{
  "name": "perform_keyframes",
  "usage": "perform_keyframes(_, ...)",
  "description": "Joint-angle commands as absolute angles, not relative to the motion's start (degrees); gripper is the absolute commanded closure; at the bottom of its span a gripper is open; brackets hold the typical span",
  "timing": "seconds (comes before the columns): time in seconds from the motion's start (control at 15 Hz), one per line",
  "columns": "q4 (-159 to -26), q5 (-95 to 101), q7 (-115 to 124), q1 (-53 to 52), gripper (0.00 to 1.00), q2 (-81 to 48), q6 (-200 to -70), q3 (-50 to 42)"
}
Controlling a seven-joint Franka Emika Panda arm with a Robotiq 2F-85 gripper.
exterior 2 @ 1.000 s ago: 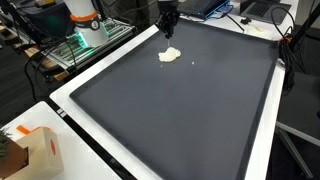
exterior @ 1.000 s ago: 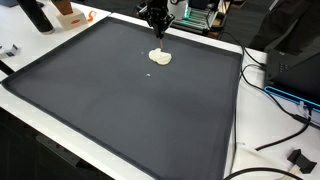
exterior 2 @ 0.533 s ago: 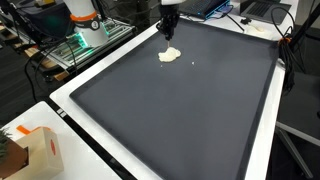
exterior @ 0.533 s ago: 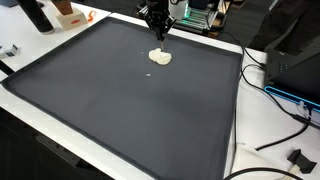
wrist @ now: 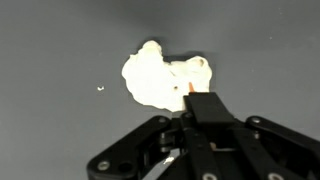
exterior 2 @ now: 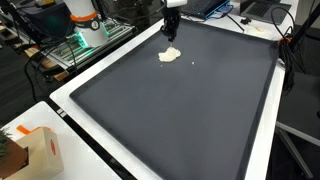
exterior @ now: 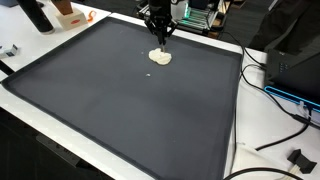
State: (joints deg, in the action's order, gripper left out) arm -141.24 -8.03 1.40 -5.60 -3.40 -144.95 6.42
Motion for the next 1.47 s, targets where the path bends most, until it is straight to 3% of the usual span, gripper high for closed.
perform_keyframes(0.0, -141.5, -10.2, -2.1, -5.8, 0.97, -4.3, -146.8, 7.0)
perform_keyframes(1.4, -137.9, -9.0, -2.7, -5.6, 0.97, -10.9, -147.9, 7.5)
